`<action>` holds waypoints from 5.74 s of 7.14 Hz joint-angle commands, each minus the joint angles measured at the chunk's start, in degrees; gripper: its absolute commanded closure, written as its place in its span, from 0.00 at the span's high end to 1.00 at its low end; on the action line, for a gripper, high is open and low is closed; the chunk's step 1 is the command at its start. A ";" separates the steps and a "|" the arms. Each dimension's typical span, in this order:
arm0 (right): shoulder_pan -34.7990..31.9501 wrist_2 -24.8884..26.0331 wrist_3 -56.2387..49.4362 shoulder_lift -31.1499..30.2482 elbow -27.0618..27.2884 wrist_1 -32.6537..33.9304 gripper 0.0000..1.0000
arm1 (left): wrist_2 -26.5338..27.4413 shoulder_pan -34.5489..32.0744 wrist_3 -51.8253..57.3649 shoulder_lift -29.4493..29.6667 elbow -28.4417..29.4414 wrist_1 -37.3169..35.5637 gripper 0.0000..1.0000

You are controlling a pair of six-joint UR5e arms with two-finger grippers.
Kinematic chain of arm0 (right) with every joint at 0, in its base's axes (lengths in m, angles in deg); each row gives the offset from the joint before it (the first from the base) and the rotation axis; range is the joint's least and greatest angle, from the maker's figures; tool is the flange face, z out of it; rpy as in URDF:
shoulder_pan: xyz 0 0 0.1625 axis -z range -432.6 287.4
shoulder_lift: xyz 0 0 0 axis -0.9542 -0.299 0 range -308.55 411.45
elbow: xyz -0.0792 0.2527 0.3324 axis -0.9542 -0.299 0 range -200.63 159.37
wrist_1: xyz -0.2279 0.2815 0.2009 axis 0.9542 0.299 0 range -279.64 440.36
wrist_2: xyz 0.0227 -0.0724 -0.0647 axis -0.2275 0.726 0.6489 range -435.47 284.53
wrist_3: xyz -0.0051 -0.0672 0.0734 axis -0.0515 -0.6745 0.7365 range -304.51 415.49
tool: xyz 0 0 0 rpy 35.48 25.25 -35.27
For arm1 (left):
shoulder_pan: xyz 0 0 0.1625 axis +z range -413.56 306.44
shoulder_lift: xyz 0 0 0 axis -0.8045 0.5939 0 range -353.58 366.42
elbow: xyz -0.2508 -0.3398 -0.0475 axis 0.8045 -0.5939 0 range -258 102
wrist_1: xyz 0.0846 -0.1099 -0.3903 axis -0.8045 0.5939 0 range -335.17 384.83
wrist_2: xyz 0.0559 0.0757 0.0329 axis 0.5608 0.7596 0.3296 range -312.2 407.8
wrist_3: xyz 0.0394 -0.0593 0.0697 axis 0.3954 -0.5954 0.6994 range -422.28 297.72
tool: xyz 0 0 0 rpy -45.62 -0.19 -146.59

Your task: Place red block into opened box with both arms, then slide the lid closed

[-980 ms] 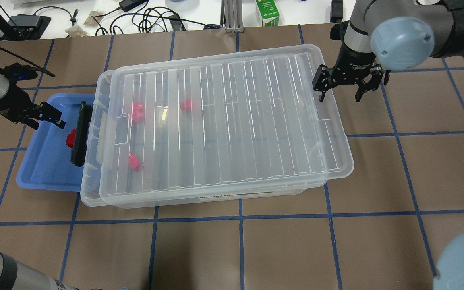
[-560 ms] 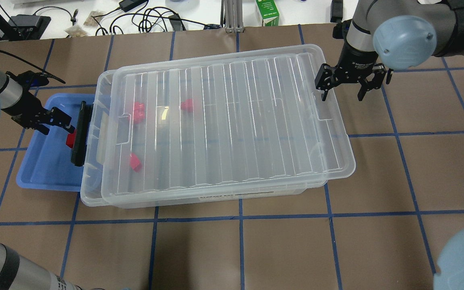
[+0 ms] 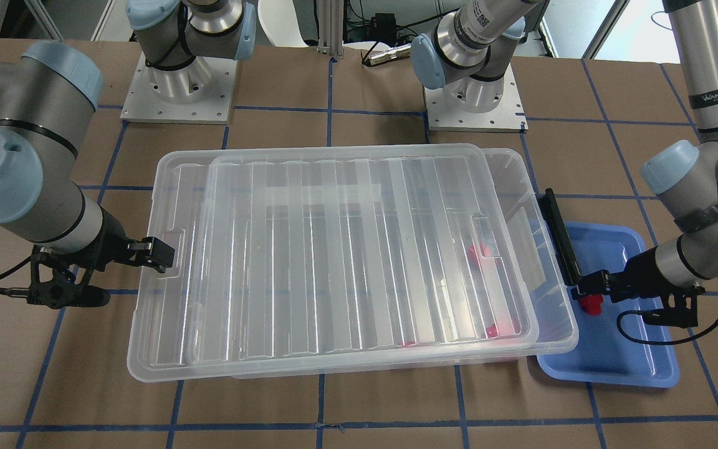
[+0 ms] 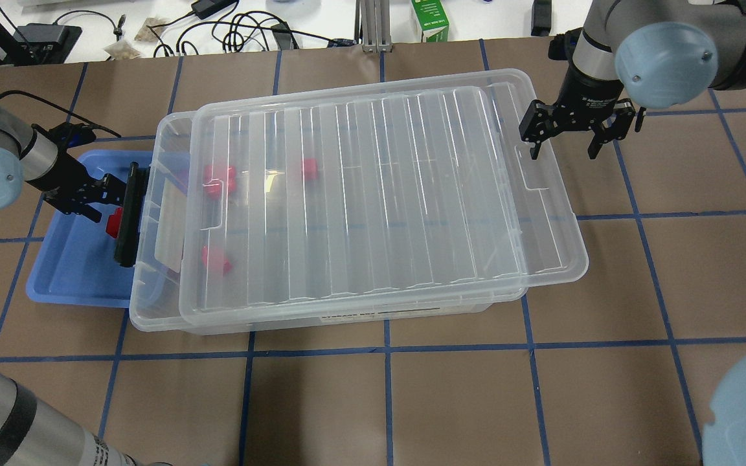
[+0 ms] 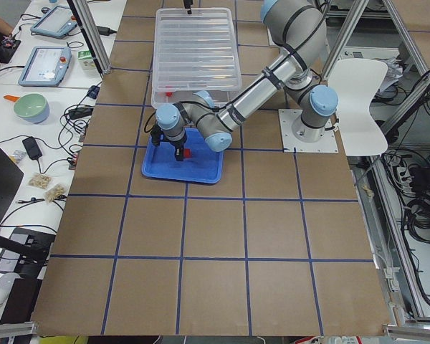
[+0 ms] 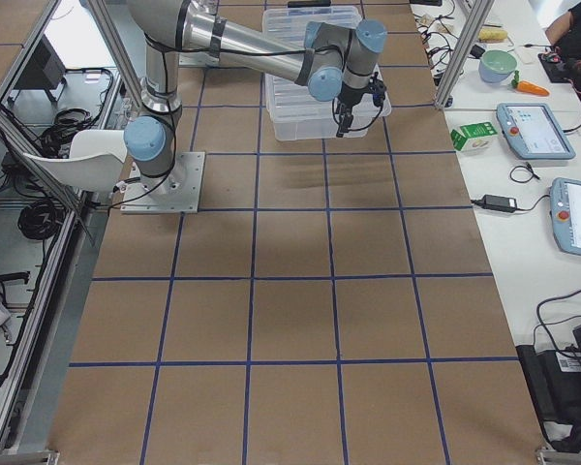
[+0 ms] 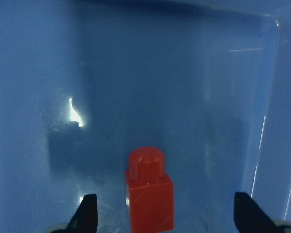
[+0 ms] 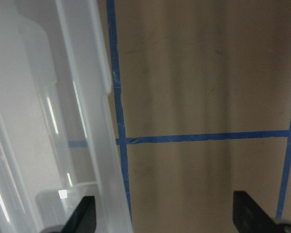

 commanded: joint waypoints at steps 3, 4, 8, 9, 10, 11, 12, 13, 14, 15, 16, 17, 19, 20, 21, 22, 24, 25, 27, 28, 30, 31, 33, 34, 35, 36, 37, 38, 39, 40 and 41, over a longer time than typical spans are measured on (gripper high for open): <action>1.08 3.10 -0.43 -0.40 -0.14 -0.12 1.00 | 0.14 0.00 -0.44 1.12 -0.03 -2.08 1.00; 1.08 3.55 -0.86 -0.58 -0.14 -0.12 1.00 | 0.14 0.00 -0.44 1.12 -0.03 -2.16 1.00; 1.17 6.36 -2.98 -0.75 -0.22 -0.21 1.00 | -0.03 -0.44 -2.09 1.47 -0.03 -2.08 1.00; 1.17 6.62 -3.50 -0.75 -0.22 -0.12 1.00 | 0.14 -0.44 -2.71 1.65 -0.03 -2.08 0.99; 1.60 7.58 -5.33 -0.75 -0.22 -0.12 1.00 | 0.32 -0.27 -5.94 1.48 -0.03 -1.99 0.92; 3.18 7.51 -6.31 -0.75 -0.22 -0.29 1.00 | 0.49 -0.35 -6.32 1.47 -0.03 -1.81 0.83; 4.76 7.42 -6.84 -0.84 -0.14 -0.64 1.00 | 0.58 -0.27 -6.32 1.47 -0.12 -1.64 0.75; 5.12 7.50 -8.67 -0.76 -0.14 -0.30 1.00 | 1.89 -0.26 -6.06 1.47 -0.12 -1.38 0.54; 5.21 7.68 -9.21 -0.75 -0.14 -0.30 1.00 | 3.64 -0.35 -5.97 1.47 -0.12 -1.11 0.21; 5.56 7.85 -10.09 -0.75 -0.14 -0.30 1.00 | 3.75 -0.27 -6.06 0.86 -0.30 -1.02 0.00; 5.83 8.81 -11.75 -0.75 -0.14 -0.21 1.00 | 3.75 -0.18 -6.06 0.60 -0.21 -1.02 0.00; 5.83 8.91 -12.03 -0.75 -0.14 -0.21 1.00 | 4.62 -0.18 -6.06 -0.10 0.57 0.46 0.00; 6.70 9.88 -13.51 -0.75 -0.14 -0.21 1.00 | 4.89 -0.35 -6.06 -2.56 2.42 4.93 0.00; 7.40 9.96 -13.96 -0.75 -0.14 -0.21 1.00 | 4.98 -0.61 -6.06 -4.57 3.56 8.35 0.00; 7.84 9.97 -14.05 -0.75 -0.14 -0.21 1.00 | 4.98 -0.62 -6.06 -6.33 5.57 11.51 0.00; 7.94 10.05 -14.14 -0.75 -0.14 -0.21 1.00 | 4.89 -0.88 -6.15 -7.91 8.81 15.90 0.00; 8.46 9.88 -15.98 -0.58 -0.14 0.05 1.00 | 4.19 -1.40 -6.24 -13.00 14.01 25.21 0.00; 8.46 9.96 -16.25 -0.58 -0.05 1.01 1.00 | 4.79 -5.50 -7.02 -16.42 14.64 27.08 0.00; 8.46 9.79 -16.25 -0.32 0.13 1.02 1.00 | 4.89 -13.94 -14.29 -19.09 13.59 26.93 0.00; 8.46 9.70 -16.16 -0.23 -0.05 1.02 1.00 | 4.80 -15.45 -14.67 -18.92 13.50 26.75 0.00; 8.38 9.09 -15.64 -1.28 -0.22 0.59 1.00 | 4.80 -15.56 -15.20 -18.83 13.67 26.58 0.00; 8.20 9.09 -15.46 -3.46 -0.14 0.50 1.00 | 4.45 -15.64 -15.38 -18.83 13.68 26.58 0.00; 7.94 9.09 -15.37 -7.50 -0.05 -0.64 1.00 | 3.83 -18.26 -20.01 -17.96 13.50 26.49 0.00; 7.85 9.00 -15.28 -10.39 -0.05 -2.30 1.00 | 4.10 -22.11 -21.34 -17.51 12.63 26.58 0.00; 7.94 7.61 -12.41 -13.55 -0.05 -6.67 1.00 | 4.27 -24.15 -21.27 -17.42 9.05 24.05 0.00; 7.85 6.20 -7.60 -16.72 0.13 -10.45 1.00 | 4.36 -24.34 -20.66 -17.51 4.15 18.46 0.00; 7.76 5.40 -4.41 -18.32 -0.05 -12.32 1.00 | 4.54 -24.35 -20.22 -17.42 -1.38 11.18 0.00; 7.67 5.31 -3.77 -20.16 -0.05 -14.34 1.00 | 4.54 -24.26 -19.86 -17.16 -6.57 3.89 0.00; 6.37 5.13 -0.72 -20.70 0.13 -15.40 1.00 | 4.54 -24.17 -20.03 -16.64 -9.67 -0.62 0.00; 3.74 5.13 1.66 -20.27 0.65 -15.15 1.00 | 4.19 -24.61 -20.91 -16.20 -11.96 -1.19 0.00; 1.63 5.04 2.20 -19.92 0.13 -14.80 1.00 | 4.10 -24.61 -20.39 -15.76 -13.47 -4.07 0.00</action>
